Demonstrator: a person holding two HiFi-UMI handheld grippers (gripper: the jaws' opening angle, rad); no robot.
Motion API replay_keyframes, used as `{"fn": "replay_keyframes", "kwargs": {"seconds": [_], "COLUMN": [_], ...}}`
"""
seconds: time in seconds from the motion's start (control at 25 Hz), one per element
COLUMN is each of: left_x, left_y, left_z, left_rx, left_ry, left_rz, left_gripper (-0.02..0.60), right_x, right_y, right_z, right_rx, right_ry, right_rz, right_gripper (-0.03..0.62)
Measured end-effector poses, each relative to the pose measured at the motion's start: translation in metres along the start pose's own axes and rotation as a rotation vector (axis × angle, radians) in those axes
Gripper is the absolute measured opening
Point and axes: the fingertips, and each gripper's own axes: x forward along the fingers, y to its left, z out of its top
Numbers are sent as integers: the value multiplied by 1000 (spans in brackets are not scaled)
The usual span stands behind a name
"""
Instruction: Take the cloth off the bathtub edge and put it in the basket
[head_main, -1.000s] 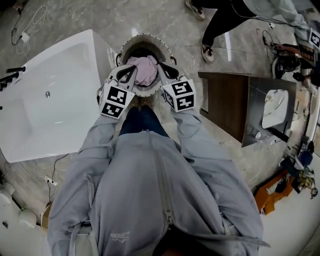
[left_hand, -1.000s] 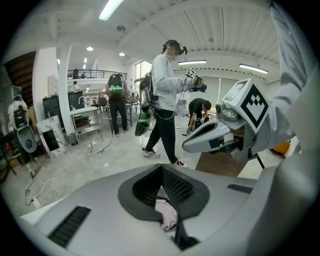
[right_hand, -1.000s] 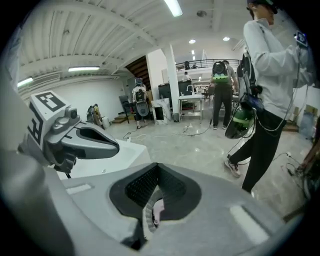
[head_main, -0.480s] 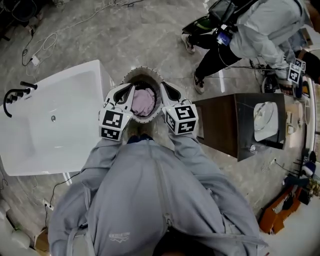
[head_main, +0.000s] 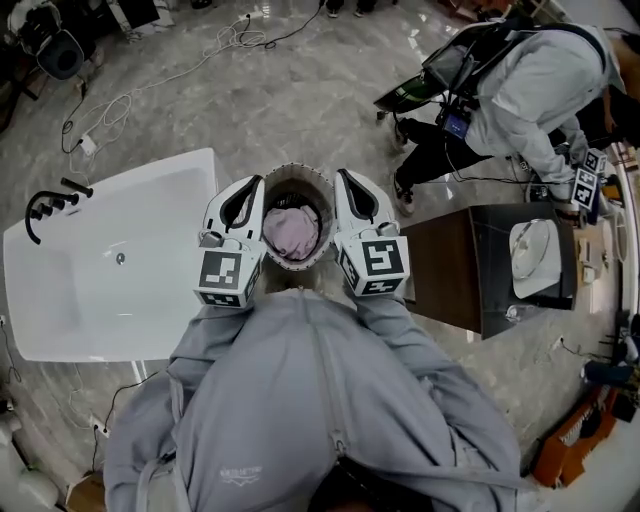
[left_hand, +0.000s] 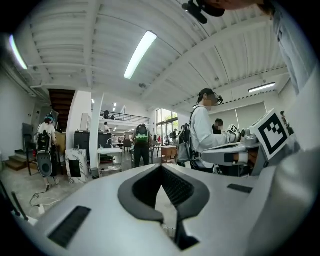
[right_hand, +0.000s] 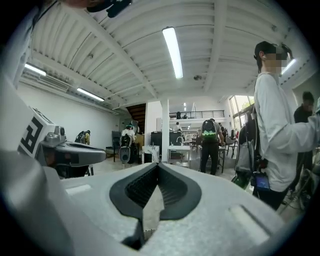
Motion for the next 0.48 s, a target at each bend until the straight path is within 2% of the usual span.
{"fn": "replay_keyframes", "kwargs": {"seconds": [0.2, 0.48], "left_x": [-11, -12], "left_y": [-2, -5], "left_z": [14, 11], "left_rx": [48, 36], "left_ry": [-53, -57], "left_rz": [42, 58], "left_gripper": [6, 6], "right_x": [-6, -5], "right_y": [3, 8], "right_z": [11, 5], "right_rx": [-29, -40], "right_ry": [-49, -44], "right_rz": [0, 21], "right_gripper": [5, 5]}}
